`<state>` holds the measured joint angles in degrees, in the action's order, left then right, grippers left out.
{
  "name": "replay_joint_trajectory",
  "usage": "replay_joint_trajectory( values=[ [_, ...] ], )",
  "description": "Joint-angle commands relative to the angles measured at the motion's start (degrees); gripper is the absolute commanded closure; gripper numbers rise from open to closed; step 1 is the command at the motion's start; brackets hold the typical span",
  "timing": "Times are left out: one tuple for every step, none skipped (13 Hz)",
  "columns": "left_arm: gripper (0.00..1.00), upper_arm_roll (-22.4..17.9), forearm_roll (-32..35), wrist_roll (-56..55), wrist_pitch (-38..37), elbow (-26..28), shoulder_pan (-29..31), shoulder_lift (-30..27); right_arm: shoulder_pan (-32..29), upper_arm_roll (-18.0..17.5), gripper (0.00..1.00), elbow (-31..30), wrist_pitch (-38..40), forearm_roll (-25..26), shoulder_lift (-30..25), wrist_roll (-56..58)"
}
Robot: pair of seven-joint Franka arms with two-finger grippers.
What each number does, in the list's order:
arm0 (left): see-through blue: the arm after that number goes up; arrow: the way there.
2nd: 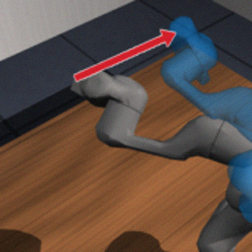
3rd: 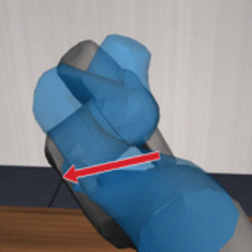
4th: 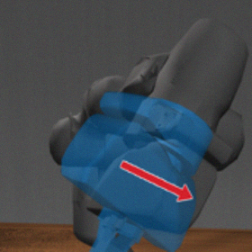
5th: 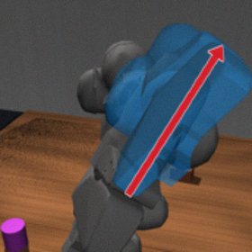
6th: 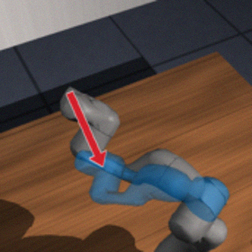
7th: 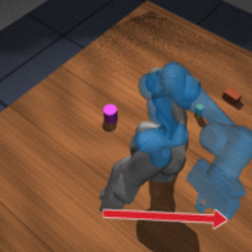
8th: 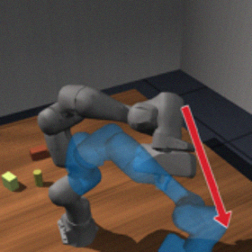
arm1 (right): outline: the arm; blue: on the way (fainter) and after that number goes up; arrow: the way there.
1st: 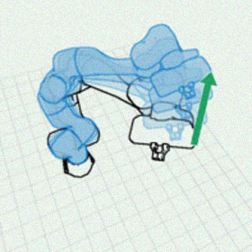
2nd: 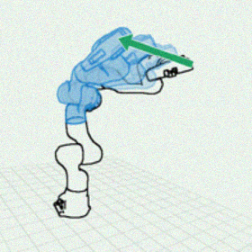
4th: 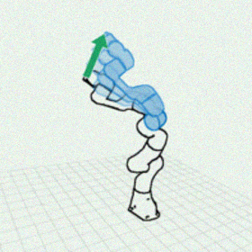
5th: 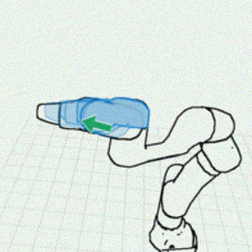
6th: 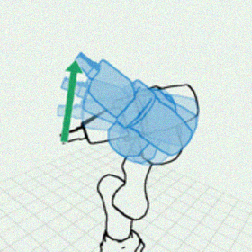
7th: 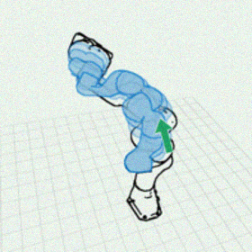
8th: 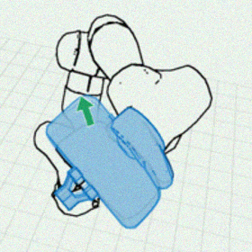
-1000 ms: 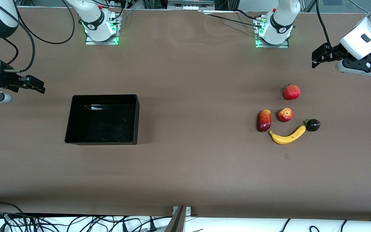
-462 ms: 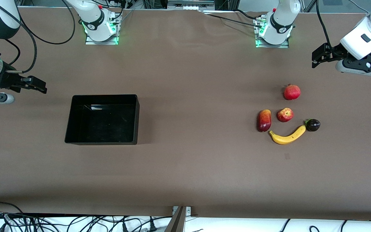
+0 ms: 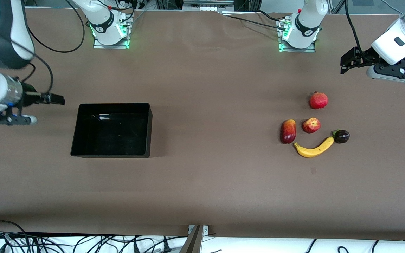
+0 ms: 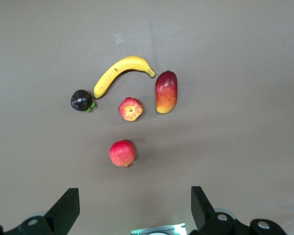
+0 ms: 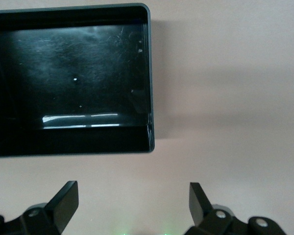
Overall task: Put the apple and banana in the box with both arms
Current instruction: 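Grip the black box rim with the right gripper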
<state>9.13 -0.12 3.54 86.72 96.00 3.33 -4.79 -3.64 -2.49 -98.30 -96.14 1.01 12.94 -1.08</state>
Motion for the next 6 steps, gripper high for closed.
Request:
replay_joint_trajectory(
  values=[
    [0.0, 0.19, 1.09, -0.64, -0.41, -1.61, -0.35, 0.66, -0.4, -0.24, 0.0, -0.66, -5.61, 0.22, 6.99, 0.11],
    [0.0, 0.19, 1.17, -0.64, -0.41, -1.61, -0.35, 0.66, -0.66, -0.15, 0.0, -2.23, -8.59, 0.3, 9.1, 0.11],
    [0.0, 0.1, 1.09, -0.64, -0.41, -1.61, -0.35, 0.75, -0.92, -0.06, 0.0, -4.34, -12.54, 0.3, 10.52, 0.11],
    [0.0, 0.19, 1.09, -0.64, -0.41, -1.61, -0.35, 0.75, -0.93, 0.28, 0.0, -7.06, -17.19, 0.3, 11.05, 0.02],
    [0.0, 0.19, 1.09, -0.64, -0.41, -1.61, -0.43, 0.75, -1.1, 0.29, 0.06, -10.91, -22.81, 0.3, 11.32, 0.02],
    [0.0, 0.19, 1.09, -0.64, -0.41, -1.61, -0.35, 0.75, -1.1, 0.64, 0.27, -13.56, -28.17, 0.3, 11.32, 0.02]
  ],
)
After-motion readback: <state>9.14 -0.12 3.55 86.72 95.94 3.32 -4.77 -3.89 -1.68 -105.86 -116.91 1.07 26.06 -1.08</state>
